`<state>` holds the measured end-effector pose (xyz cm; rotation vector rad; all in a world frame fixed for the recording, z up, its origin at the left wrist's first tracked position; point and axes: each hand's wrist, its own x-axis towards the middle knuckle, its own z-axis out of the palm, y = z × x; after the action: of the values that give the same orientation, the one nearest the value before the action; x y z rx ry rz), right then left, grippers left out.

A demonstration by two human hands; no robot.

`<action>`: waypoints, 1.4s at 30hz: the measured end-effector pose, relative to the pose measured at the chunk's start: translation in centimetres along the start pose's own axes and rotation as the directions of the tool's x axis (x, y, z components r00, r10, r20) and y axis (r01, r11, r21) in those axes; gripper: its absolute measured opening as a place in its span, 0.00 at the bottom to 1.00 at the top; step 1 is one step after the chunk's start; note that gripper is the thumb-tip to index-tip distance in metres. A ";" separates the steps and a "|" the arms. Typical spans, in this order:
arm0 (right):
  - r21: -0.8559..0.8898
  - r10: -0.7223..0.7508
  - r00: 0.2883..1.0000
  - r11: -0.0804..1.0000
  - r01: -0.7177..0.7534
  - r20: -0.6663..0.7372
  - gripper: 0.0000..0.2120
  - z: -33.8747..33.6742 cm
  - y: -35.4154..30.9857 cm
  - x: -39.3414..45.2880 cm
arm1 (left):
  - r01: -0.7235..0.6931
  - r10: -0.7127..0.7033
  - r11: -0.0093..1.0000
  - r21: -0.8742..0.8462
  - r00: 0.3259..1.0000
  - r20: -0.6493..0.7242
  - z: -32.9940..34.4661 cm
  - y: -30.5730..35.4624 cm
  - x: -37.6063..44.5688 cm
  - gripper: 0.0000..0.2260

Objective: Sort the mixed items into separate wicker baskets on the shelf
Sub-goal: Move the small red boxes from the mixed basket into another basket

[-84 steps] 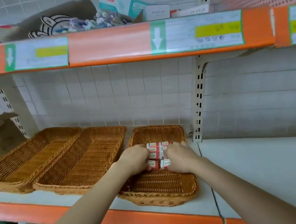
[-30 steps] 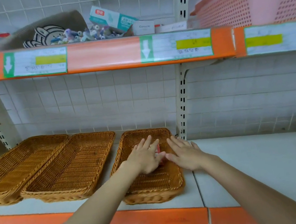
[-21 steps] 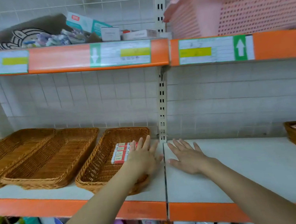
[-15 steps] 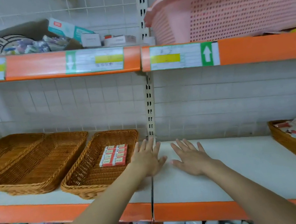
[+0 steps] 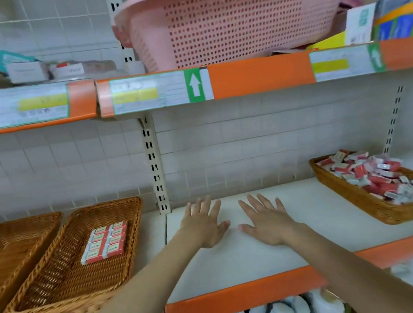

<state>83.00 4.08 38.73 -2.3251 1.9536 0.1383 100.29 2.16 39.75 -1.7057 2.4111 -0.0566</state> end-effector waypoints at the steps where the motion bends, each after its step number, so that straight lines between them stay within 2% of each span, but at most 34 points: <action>1: -0.002 0.011 1.000 1.000 -0.011 -0.002 0.32 0.1 0.9 -0.3 | -0.013 0.013 1.000 -0.003 1.000 -0.006 -0.2 0.9 0.4 0.29; 11: -0.054 0.073 0.997 0.996 -0.075 -0.032 0.31 -1.0 14.4 -4.4 | -0.109 0.103 0.992 -0.068 0.991 -0.083 -3.0 14.6 4.9 0.29; 20: -0.017 0.149 0.986 0.988 -0.151 -0.072 0.31 -1.4 26.0 -8.3 | -0.249 0.232 0.964 -0.096 0.959 -0.162 -5.2 26.2 7.5 0.27; 24: 0.020 0.186 0.978 0.983 -0.185 -0.099 0.29 -1.3 28.7 -9.2 | -0.319 0.298 0.945 -0.074 0.930 -0.215 -6.2 28.6 9.2 0.27; 29: 0.010 0.243 0.966 0.970 -0.243 -0.092 0.28 -1.2 31.3 -9.0 | -0.379 0.362 0.925 -0.040 0.907 -0.217 -7.0 30.6 12.1 0.26; 34: -0.023 0.245 0.954 0.967 -0.252 -0.173 0.27 -1.7 32.9 -8.1 | -0.434 0.416 0.901 -0.014 0.872 -0.256 -7.5 31.8 14.9 0.25; 38: -0.056 0.250 0.945 0.962 -0.267 -0.209 0.22 -1.8 33.1 -7.2 | -0.463 0.435 0.886 0.012 0.824 -0.363 -7.2 32.6 16.6 0.20; 42: -0.099 0.256 0.949 0.956 -0.277 -0.187 0.21 -1.6 33.0 -6.5 | -0.456 0.430 0.890 0.022 0.822 -0.373 -6.8 33.3 17.8 0.15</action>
<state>49.38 4.61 40.53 -2.1971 2.4067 0.0840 62.36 -3.76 39.49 -1.1890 3.0660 -0.2527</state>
